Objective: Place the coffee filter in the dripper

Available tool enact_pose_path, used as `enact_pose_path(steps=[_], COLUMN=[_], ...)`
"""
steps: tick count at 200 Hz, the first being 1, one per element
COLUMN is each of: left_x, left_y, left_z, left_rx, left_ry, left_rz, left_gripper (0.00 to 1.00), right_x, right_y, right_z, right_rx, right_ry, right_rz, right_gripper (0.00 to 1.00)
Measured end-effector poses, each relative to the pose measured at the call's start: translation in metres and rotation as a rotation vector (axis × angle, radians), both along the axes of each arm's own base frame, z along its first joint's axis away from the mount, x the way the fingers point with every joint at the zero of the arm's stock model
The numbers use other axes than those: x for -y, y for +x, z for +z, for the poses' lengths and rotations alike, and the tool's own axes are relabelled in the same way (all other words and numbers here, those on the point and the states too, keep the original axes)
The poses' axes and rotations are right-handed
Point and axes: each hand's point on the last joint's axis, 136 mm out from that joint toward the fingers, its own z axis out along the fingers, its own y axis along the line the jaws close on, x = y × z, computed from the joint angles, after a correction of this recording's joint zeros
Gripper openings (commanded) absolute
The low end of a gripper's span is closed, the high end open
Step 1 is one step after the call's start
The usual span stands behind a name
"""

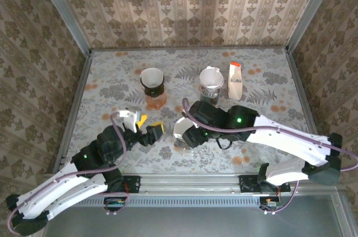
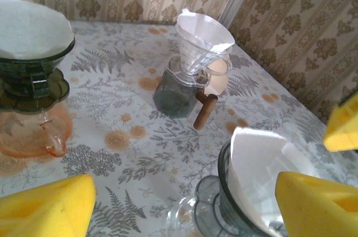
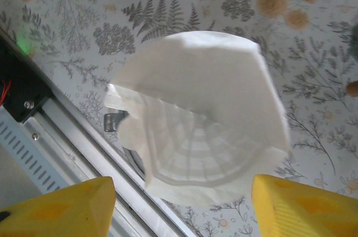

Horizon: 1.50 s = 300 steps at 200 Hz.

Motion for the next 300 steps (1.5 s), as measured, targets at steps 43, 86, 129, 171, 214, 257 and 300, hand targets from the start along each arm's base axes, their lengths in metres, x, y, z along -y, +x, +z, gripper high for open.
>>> enact_pose_path(steps=[43,86,129,171,214,257,300], left_x=[0.03,0.049,0.052,0.057,0.059,0.056,0.055], left_y=[0.016,-0.004,-0.017,-0.022,-0.022,-0.024,-0.025], left_z=[-0.02,-0.027,-0.027,-0.038,-0.047,-0.062,-0.069], left_rx=[-0.241,-0.384,-0.426,-0.467,-0.494,-0.527,-0.539], left_ry=[0.015,0.032,0.031,0.043,0.054,0.07,0.075], left_rz=[-0.11,-0.253,-0.309,-0.331,-0.323,-0.314,-0.31], left_gripper=[0.72,0.62,0.6,0.57,0.5,0.47,0.47], right_x=[0.026,0.037,0.037,0.04,0.041,0.042,0.042], right_y=[0.012,0.019,0.024,0.028,0.027,0.028,0.028], right_z=[-0.005,-0.022,-0.028,-0.033,-0.041,-0.045,-0.048], right_rx=[0.042,0.032,0.034,0.031,0.021,0.013,0.01], right_ry=[0.039,0.039,0.048,0.057,0.049,0.054,0.059], right_rz=[-0.116,-0.178,-0.198,-0.223,-0.232,-0.248,-0.257], right_gripper=[0.77,0.78,0.76,0.73,0.7,0.68,0.68])
